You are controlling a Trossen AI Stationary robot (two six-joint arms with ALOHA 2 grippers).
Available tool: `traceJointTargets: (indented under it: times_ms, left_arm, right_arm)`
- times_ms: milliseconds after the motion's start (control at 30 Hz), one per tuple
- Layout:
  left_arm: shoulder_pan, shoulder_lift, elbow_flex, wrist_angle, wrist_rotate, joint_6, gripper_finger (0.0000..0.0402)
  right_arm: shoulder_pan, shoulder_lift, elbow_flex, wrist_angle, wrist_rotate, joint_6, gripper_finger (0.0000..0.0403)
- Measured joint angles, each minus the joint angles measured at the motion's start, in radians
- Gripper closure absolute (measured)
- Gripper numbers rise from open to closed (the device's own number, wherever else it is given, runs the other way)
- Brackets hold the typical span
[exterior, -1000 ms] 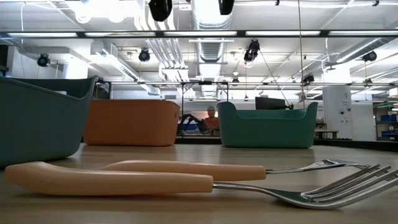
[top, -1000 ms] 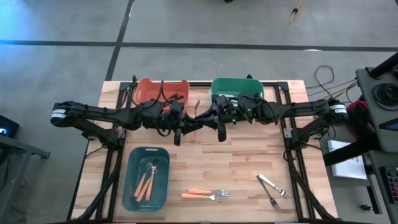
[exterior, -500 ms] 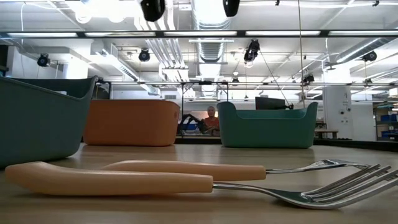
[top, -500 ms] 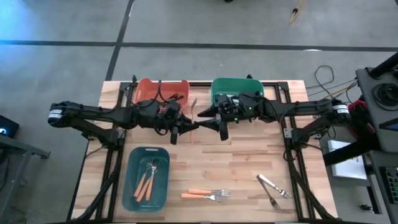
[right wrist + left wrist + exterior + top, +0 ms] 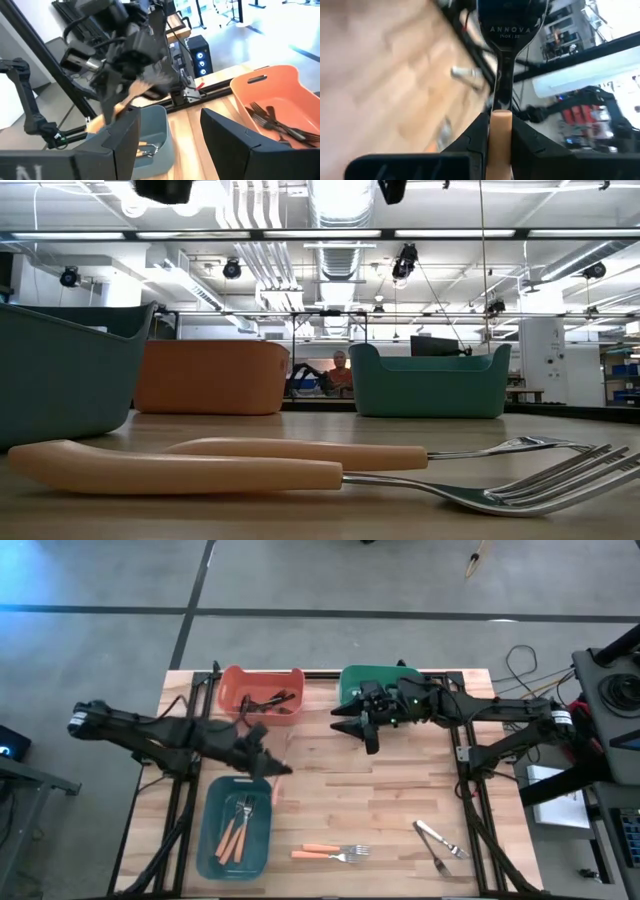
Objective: Sort silverware by color (type)
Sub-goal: Put the orange fork into the blue-green bin
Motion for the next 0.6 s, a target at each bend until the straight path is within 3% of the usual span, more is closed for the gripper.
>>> traceJointTargets:
  times_ms: [400, 600]
  left_arm:
    - [-0.329, -0.004, 0.0, -0.419, 0.012, -0.612, 0.0371]
    - [-0.422, 0.045, 0.0, -0.584, 0.025, -0.801, 0.0371]
  right_arm:
    - [-0.004, 0.037, 0.0, 0.0, 0.0, -0.01, 0.0204]
    - [-0.005, 0.05, 0.0, 0.0, -0.001, -0.027, 0.0204]
